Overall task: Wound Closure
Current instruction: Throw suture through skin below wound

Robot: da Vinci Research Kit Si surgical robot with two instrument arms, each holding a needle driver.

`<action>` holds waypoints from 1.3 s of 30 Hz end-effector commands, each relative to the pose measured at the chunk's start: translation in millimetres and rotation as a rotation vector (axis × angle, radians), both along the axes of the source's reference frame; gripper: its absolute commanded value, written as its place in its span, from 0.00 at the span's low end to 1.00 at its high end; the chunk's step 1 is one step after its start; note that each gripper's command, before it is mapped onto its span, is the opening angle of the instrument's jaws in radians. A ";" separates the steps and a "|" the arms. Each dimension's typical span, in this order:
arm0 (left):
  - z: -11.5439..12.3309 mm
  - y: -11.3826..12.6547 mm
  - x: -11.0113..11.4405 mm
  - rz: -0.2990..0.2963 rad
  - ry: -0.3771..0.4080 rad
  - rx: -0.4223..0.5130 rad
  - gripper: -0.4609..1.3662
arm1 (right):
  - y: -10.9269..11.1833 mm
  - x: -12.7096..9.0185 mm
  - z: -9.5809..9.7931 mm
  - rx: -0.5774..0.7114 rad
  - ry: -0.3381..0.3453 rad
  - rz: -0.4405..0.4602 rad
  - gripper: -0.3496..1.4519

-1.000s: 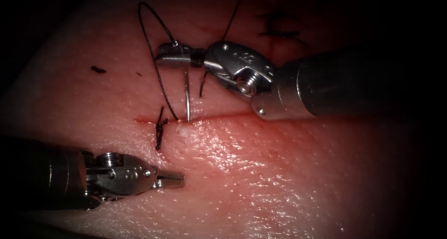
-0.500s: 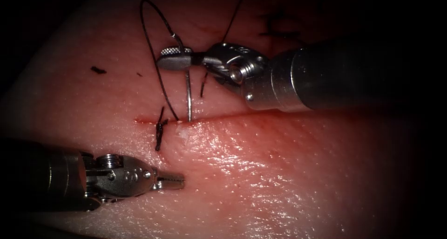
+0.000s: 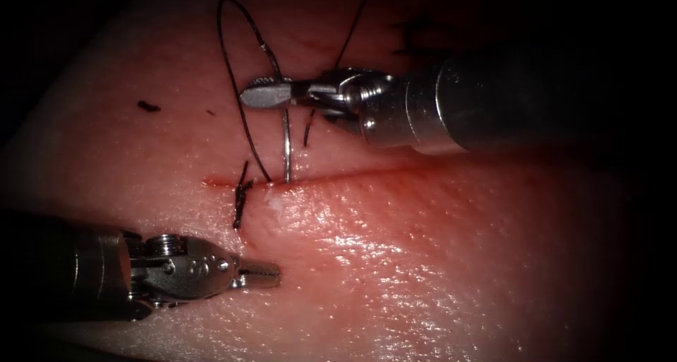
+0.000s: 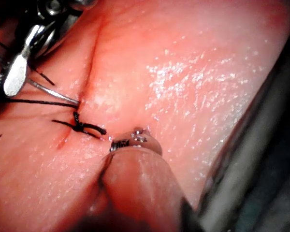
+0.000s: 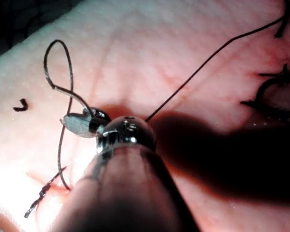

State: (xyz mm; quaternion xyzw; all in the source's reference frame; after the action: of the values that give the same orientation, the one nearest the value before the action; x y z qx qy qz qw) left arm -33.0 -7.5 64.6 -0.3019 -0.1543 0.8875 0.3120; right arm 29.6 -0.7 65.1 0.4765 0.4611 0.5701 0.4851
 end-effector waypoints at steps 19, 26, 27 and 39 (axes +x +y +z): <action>0.2 0.1 0.1 0.005 -0.005 0.004 0.06 | -1.6 2.1 -1.3 0.384 0.056 0.011 0.00; 0.4 0.3 0.2 0.006 -0.006 0.003 0.06 | -2.6 3.0 -2.0 0.463 0.108 -0.006 0.00; 0.5 0.3 0.2 0.006 -0.006 0.003 0.06 | -2.8 3.1 -2.1 0.475 0.110 -0.008 0.00; 0.6 0.2 0.3 0.002 -0.005 0.006 0.06 | -5.7 4.8 -4.4 0.589 0.170 -0.054 0.00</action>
State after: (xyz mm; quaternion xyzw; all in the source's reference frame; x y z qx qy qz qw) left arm -32.7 -7.3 65.2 -0.3028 -0.1554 0.8874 0.3110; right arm 34.4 -6.7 60.5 0.6560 0.3040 0.6243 0.2957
